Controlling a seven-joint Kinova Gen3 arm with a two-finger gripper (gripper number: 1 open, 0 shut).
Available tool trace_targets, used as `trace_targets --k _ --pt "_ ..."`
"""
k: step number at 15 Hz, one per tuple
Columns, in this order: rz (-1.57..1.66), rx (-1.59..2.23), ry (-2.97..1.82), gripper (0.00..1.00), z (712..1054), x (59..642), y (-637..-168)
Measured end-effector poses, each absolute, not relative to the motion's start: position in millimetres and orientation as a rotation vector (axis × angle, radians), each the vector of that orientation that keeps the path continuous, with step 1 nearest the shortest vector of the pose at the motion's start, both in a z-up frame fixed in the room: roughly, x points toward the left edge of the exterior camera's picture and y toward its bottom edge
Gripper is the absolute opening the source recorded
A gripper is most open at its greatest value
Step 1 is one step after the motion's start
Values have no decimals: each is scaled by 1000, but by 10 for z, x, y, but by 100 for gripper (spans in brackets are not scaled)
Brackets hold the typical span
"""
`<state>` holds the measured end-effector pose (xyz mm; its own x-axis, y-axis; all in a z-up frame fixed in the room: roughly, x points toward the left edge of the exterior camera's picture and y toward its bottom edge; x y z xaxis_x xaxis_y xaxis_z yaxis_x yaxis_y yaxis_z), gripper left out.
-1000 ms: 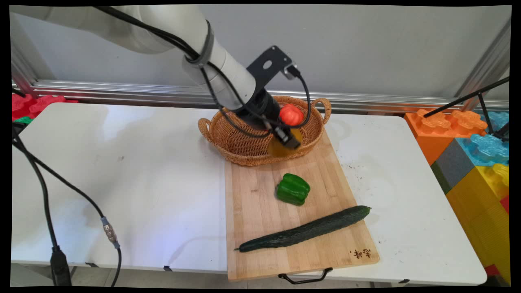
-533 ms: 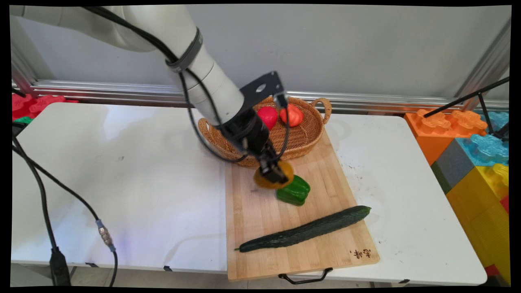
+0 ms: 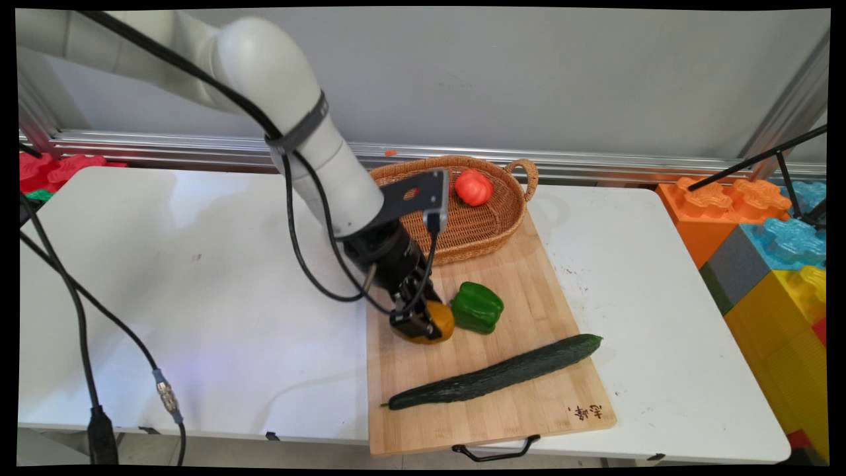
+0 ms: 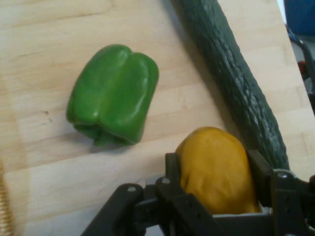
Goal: Place the picked object on the cutting board
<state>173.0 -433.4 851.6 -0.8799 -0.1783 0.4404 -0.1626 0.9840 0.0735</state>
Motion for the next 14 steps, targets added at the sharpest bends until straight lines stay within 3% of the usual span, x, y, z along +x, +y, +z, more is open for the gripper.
trace_targets --k 10,11,14 --pt "31 47 -2712 0 8131 1664 -4390" --pt "38 32 -2715 100 8114 1661 -4387" --pt "58 22 -2721 100 8114 1654 -4393"
